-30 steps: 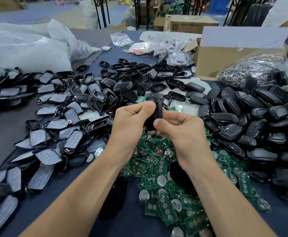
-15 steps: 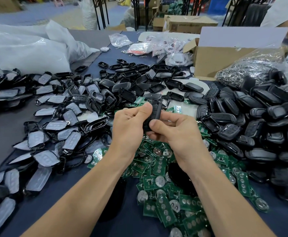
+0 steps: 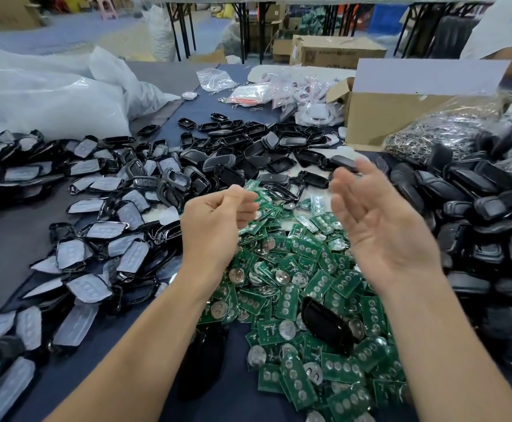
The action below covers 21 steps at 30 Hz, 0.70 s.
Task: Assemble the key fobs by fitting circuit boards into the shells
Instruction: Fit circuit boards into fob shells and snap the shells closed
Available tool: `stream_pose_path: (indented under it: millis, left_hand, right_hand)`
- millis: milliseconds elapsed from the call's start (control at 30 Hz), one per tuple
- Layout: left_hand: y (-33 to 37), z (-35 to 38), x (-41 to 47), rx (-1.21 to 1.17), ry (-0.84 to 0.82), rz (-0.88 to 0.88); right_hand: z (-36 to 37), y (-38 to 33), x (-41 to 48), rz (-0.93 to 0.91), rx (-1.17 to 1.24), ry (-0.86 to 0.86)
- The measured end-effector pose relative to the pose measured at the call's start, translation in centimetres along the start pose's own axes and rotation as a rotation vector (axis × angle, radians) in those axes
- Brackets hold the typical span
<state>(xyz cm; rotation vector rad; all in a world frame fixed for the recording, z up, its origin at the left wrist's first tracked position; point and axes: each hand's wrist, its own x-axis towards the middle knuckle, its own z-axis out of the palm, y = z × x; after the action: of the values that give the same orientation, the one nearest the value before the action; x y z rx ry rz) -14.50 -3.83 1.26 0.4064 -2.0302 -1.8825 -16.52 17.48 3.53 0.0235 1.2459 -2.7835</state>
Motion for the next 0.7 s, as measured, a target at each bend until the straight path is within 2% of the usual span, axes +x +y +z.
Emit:
stream_pose_path:
  millis: [100,233,333,500,600,700]
  left_hand:
    - [-0.1,-0.2,0.2,0.008,0.037,0.03]
    - [-0.3,-0.5,0.5,0.063,0.099,0.081]
    - [-0.3,-0.5,0.7,0.128,0.133,0.104]
    - [-0.5,-0.4,0.6,0.335,0.129,0.202]
    - [-0.8,-0.5,0.7,0.54,0.056,0.22]
    - [-0.8,-0.3,0.7,0.631,-0.09,0.211]
  right_hand:
    - [0.6,1.9,0.4,-0.031,-0.285,0.14]
    - [1.0,3.5,1.8,-0.221,-0.915,0.19]
    - [1.5,4.7,3.8,-0.25,-1.319,0.083]
    - [2.9,6.1,6.7,-0.12,-1.812,-0.181]
    - [2.7,6.6,6.6,-0.252,-1.907,-0.195]
    - [1.4,6.3,5.7,-0.248,-1.671,-0.051]
